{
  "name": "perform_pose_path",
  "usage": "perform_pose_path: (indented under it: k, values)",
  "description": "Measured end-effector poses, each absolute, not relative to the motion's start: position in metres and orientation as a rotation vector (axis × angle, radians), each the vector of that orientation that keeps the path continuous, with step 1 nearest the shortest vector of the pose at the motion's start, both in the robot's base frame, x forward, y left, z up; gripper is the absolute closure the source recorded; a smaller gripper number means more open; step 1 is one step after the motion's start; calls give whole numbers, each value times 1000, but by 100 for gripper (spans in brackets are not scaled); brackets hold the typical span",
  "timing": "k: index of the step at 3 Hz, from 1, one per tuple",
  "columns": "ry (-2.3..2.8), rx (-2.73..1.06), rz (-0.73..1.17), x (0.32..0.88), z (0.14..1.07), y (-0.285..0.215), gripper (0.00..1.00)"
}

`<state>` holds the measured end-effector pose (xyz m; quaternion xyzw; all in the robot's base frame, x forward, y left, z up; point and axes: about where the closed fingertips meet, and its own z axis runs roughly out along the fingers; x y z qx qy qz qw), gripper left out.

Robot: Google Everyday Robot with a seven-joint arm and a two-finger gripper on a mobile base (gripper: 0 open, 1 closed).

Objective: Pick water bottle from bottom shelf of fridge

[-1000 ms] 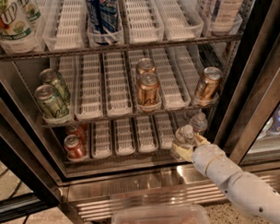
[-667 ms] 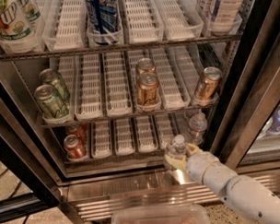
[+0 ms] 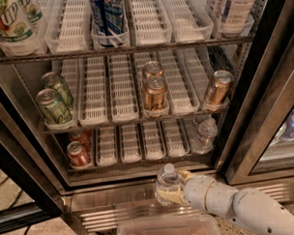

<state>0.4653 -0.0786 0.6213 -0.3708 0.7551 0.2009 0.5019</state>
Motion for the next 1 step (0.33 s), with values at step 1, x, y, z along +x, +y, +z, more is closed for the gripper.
perform_pose_path:
  k: [1]
  values:
    - [1825,-896,486,465,621,-79,100]
